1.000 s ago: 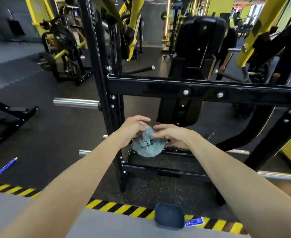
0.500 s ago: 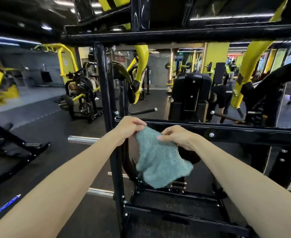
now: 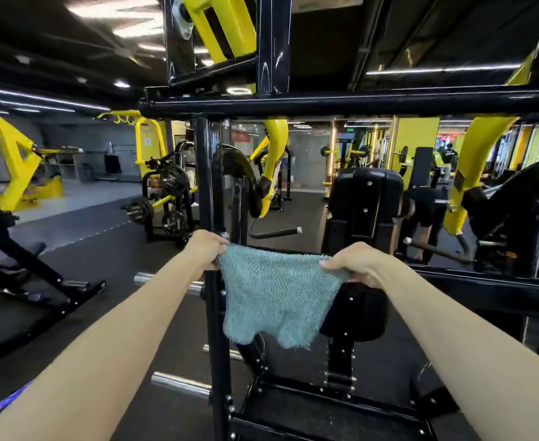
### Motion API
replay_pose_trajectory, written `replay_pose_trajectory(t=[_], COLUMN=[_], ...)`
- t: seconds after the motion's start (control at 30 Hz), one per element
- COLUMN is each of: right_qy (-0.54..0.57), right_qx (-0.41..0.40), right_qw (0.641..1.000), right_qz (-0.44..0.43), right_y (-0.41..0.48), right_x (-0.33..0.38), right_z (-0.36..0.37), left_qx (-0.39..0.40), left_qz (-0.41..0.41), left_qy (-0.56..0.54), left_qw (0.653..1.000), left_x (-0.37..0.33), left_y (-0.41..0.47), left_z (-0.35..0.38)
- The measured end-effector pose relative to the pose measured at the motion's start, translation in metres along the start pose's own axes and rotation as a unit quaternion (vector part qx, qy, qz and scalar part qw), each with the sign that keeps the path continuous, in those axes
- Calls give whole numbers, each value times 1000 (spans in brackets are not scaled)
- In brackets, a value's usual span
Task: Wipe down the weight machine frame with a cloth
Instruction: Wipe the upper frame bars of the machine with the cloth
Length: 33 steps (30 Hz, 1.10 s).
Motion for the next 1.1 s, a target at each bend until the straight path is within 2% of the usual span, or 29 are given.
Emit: replay_pose_trajectory(t=[0.17, 0.27, 0.4, 0.57, 0.63, 0.7, 0.8, 0.9, 1.03, 1.1], right_qy=[146, 206, 240, 196, 168, 145, 121, 112, 81, 83], right_qx=[-8, 34, 17, 25, 33, 51, 91, 90, 79, 74], right_qw=[989, 976, 969, 980, 985, 988, 988, 988, 988, 987], right_qz=[-33, -57, -60, -29, -19, -14, -27, -57, -108, -117], right_y=[1, 0, 0, 5, 7, 8, 9, 9, 9, 8], right_x=[2, 4, 12, 17, 22, 29, 41, 48, 48, 48], right_z=[-1, -1, -2, 2, 12, 26, 49, 60, 51, 46], left_qx=[33, 33, 63, -4, -10, -7, 50, 111, 159, 181], left_qz=[-1, -16, -45, -93, -93, -71, -27, -18, 0, 26], left_qy=[-123, -105, -97, -99, -135, -122, -77, -61, -114, -76], left_qw=[992, 994, 992, 991, 986, 990, 995, 992, 981, 980], left_x=[5, 8, 7, 8, 0, -11, -30, -39, -44, -45], left_y=[-4, -1, 0, 3, 1, -2, -11, -17, -18, -18], left_z=[-10, -15, -6, 11, 29, 50, 82, 100, 90, 80])
Point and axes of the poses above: each hand's wrist, its own y-axis towards the middle knuckle, its own z-axis out of the palm, x = y × z, the point moved 4 cm from there along y, towards the middle knuckle, and after that the axes turned 7 degrees about x, right-handed, at the moved point
